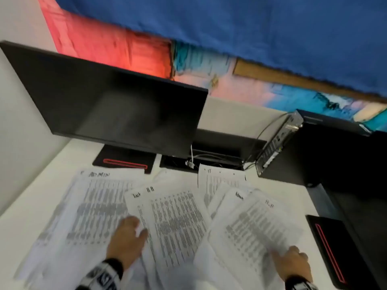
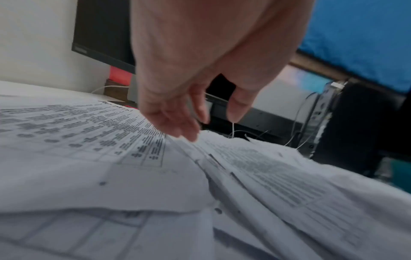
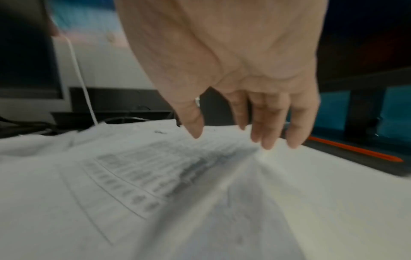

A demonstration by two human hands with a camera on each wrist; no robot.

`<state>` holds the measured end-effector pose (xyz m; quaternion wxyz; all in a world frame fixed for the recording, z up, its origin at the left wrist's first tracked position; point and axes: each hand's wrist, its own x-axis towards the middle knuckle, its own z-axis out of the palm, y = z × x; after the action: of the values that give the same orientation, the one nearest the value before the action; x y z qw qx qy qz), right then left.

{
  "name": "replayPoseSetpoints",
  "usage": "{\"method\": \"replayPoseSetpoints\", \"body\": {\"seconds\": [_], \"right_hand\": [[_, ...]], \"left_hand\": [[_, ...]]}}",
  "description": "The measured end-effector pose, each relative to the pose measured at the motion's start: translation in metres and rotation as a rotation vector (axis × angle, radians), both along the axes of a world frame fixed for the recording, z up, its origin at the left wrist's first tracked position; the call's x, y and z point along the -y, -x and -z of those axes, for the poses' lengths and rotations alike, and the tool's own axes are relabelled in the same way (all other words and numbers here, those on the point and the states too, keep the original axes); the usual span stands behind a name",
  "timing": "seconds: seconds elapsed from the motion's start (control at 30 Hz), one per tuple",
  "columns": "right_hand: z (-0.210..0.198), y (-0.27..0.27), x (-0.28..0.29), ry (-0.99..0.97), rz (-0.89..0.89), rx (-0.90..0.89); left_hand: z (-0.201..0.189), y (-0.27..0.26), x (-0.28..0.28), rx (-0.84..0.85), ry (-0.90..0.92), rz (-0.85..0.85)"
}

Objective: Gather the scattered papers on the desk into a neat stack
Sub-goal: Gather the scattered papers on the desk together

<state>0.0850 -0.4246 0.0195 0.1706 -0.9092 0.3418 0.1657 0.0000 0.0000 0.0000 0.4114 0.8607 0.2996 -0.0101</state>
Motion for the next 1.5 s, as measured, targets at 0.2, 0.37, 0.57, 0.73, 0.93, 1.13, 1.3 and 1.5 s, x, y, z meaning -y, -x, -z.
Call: {"method": "replayPoseSetpoints", "body": {"seconds": [0.2,0.37,0.57,0.73,0.93,1.13,1.3,1.5], "right_hand": [[0.022,-0.012,0.035,-0.141,0.174,-0.093],[0.030,-0.048,0.032,-0.310,0.107,-0.077],[0.029,-0.086,0.024,-0.560,-0.003,-0.054],[0.025,-0.100,0.009,-0.738,-0.023,-0.114],[0.045,-0.107,-0.005,-0.955,0.005,-0.076],[-0.018,-0.107,0.003,-0.898,-0.134,0.267],[-0.062,-0.108,0.043,-1.011,0.037,0.355],[-0.040,-0.099,0.018,-1.040,0.116,0.277]], "left_hand": [[0.016,-0.016,0.047,-0.406,-0.074,-0.309],[0.017,-0.027,0.080,-0.422,-0.248,-0.344],[0.012,-0.051,0.088,-0.186,-0.022,-0.234],[0.018,-0.069,0.083,-0.098,0.047,-0.163],[0.019,-0.071,0.067,-0.103,-0.025,-0.103],[0.015,-0.063,0.041,-0.107,-0.158,-0.017],[0.009,-0.067,0.024,-0.154,-0.165,-0.079],[0.010,-0.066,0.023,-0.192,-0.075,0.005]]}}
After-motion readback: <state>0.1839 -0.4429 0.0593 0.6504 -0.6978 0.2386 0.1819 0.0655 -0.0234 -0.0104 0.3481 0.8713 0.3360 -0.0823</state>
